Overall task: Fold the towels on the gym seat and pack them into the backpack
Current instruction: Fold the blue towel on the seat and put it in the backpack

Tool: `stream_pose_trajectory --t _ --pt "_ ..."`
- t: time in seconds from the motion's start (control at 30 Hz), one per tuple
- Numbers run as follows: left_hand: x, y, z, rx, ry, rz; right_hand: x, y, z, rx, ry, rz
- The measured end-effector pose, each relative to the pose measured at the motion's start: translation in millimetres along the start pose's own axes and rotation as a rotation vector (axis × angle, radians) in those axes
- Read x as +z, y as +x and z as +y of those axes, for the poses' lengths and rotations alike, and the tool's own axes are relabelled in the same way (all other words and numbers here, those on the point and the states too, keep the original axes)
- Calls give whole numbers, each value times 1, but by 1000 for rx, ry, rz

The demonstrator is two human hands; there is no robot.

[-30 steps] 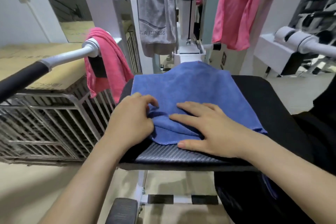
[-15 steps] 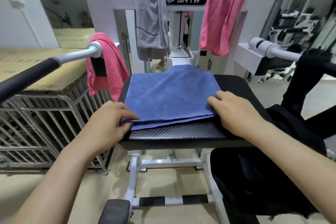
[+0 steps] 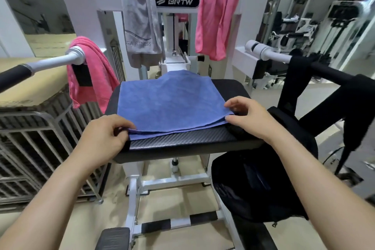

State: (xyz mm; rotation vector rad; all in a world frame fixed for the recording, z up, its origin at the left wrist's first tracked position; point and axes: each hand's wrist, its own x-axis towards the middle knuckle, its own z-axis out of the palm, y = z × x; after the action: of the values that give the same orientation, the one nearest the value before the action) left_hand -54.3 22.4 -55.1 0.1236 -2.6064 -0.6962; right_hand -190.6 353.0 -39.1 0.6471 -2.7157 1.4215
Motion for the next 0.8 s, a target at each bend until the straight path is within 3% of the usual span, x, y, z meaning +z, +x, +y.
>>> stream_pose_trajectory --t 0.1,0.17,0.37,0.5,0.57,0.67,0.73,0.8 --pt "6 3 8 -100 -56 43 11 -1 7 -184 -437 29" --pt "6 6 14 -160 -67 80 15 2 11 -270 -601 98" --pt "1 1 16 -176 -61 109 3 8 30 -588 -920 265" --pt "-4 -5 5 -38 -55 -92 -4 -1 23 -584 -934 286" --pt "-10 -8 1 -20 -86 -173 -1 -5 13 -551 -793 227" --pt "-9 -7 -6 13 -25 -104 11 -5 2 -560 -694 -108" --pt "0 -5 -7 65 57 0 20 -3 0 -575 -835 -171" --pt "7 -5 -9 87 41 94 25 -1 -1 -606 -1051 -87"
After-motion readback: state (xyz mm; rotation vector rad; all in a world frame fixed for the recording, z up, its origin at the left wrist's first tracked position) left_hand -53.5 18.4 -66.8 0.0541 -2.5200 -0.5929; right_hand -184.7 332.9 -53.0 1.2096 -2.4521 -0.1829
